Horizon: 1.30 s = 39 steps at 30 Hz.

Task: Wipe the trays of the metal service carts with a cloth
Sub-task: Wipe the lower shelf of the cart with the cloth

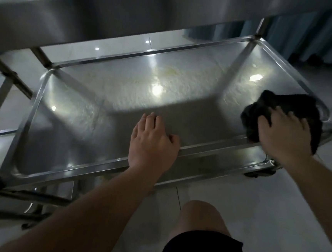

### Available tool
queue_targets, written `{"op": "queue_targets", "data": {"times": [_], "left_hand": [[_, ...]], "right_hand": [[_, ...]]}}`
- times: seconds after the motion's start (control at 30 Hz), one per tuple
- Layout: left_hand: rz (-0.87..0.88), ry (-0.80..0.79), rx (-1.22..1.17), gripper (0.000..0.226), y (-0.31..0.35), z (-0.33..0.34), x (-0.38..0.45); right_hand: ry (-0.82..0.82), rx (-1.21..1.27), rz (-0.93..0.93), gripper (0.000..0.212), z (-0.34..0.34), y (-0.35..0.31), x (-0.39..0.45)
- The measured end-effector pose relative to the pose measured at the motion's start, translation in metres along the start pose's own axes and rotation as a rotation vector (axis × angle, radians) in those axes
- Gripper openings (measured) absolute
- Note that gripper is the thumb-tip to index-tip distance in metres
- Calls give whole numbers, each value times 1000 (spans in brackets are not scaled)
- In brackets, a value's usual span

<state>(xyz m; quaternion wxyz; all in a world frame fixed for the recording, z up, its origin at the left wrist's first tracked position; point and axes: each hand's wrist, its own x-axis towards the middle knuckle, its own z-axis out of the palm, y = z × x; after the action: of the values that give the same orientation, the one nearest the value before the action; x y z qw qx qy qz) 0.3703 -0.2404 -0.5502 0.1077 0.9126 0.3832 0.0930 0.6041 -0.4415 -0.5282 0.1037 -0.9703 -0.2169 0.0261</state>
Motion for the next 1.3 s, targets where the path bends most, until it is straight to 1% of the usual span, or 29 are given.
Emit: {"op": "queue_targets", "data": {"times": [0.1,0.2,0.33,0.4,0.43,0.5,0.57,0.63,0.7,0.8,0.9,0.97,1.03,1.07,1.13,1.2,1.27,1.3], "left_hand": [[-9,-10,-15,62,1,-4,1],[-15,-31,-39,59,-1,-6,4],[46,-98,-157,50,-16,-15,13],[103,-87,-122,55,-43,-27,9],[100,-67,-100,58,-63,-34,4],[24,-29,-70,60,-114,-50,-16],[-124,-16,-42,60,-174,-61,-45],[-235,-20,-17,69,-223,-72,-78],[-238,33,-5,78,-251,-78,-104],[-192,64,68,84,-257,-74,-122],[-248,67,81,85,-252,-68,-126],[-240,77,105,80,-251,-64,-128],[-230,87,92,80,-252,-62,-130],[-227,92,79,82,-252,-62,-130],[-222,95,64,84,-254,-60,-129],[-222,92,69,84,-255,-57,-129],[-229,87,80,84,-254,-57,-129],[-234,95,81,83,-253,-56,-129]], "right_hand": [[70,31,-266,59,26,-61,-64],[44,58,-459,64,45,-110,-101],[-43,-21,-504,74,39,-114,-100],[-65,-54,-483,75,39,-112,-98],[-66,-58,-459,75,41,-113,-99],[-50,-47,-398,74,43,-123,-104],[-48,-39,-338,75,43,-138,-109],[-74,-50,-327,76,43,-163,-119],[-89,-56,-384,76,48,-200,-141],[-119,-13,-525,72,64,-267,-184],[-192,22,-756,67,76,-319,-212],[-252,20,-899,67,74,-325,-206],[-274,10,-958,70,68,-310,-186],[-268,2,-936,70,64,-297,-171],[-211,-6,-798,66,56,-263,-130],[-131,-24,-549,60,47,-219,-82],[-99,-42,-239,66,38,-178,-44],[-100,-47,-115,71,36,-165,-31]]}}
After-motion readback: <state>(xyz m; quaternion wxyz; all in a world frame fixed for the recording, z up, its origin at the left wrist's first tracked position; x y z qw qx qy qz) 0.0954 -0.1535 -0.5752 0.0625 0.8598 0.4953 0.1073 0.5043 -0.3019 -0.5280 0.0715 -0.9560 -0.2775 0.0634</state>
